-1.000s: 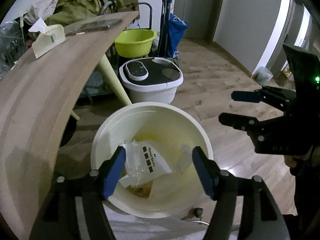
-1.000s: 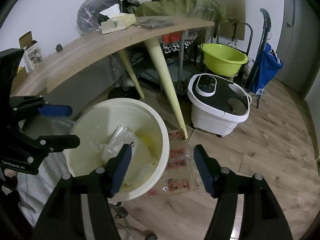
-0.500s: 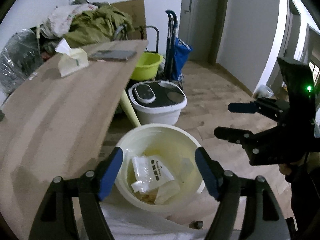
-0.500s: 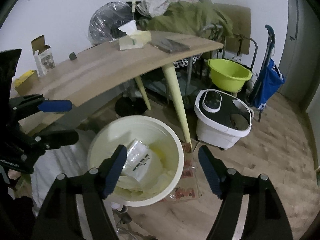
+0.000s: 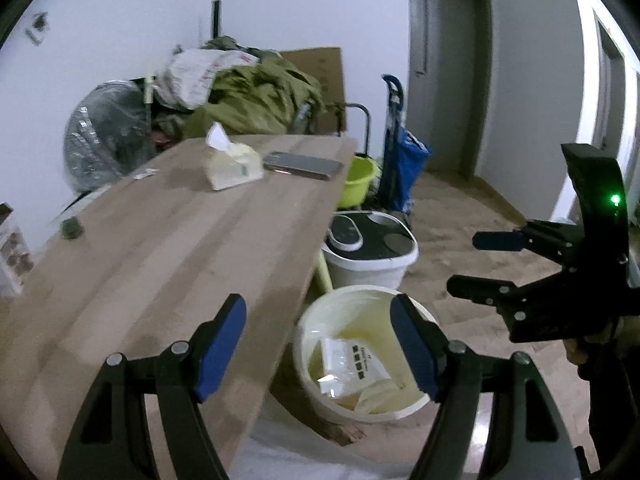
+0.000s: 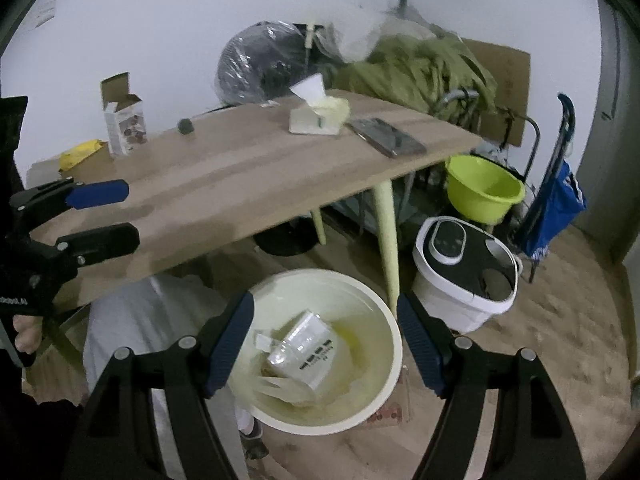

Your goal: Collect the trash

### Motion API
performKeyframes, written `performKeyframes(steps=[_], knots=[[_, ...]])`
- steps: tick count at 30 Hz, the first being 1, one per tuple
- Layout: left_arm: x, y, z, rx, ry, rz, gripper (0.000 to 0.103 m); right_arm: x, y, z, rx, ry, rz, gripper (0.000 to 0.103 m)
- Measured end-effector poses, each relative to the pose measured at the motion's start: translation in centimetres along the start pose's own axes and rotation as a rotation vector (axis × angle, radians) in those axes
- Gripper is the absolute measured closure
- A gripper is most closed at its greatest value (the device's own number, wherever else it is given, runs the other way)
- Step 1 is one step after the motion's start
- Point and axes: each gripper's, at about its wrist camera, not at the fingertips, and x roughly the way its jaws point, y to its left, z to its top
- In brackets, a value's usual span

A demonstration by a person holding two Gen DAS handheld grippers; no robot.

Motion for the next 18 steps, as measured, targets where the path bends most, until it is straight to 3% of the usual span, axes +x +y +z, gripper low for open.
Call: performKeyframes(steps=[13, 18], knots=[[-6.3, 4.2, -1.4, -0.138, -0.113, 0.140, 0.028, -2.3, 4.5, 3.5, -0.109, -0.082, 0.083, 0.030], [-8.6, 5.3, -1.6, -0.165, -0.155, 0.187, 0.028, -2.9, 5.9, 4.6, -0.135, -0.113, 0.117, 0.023]])
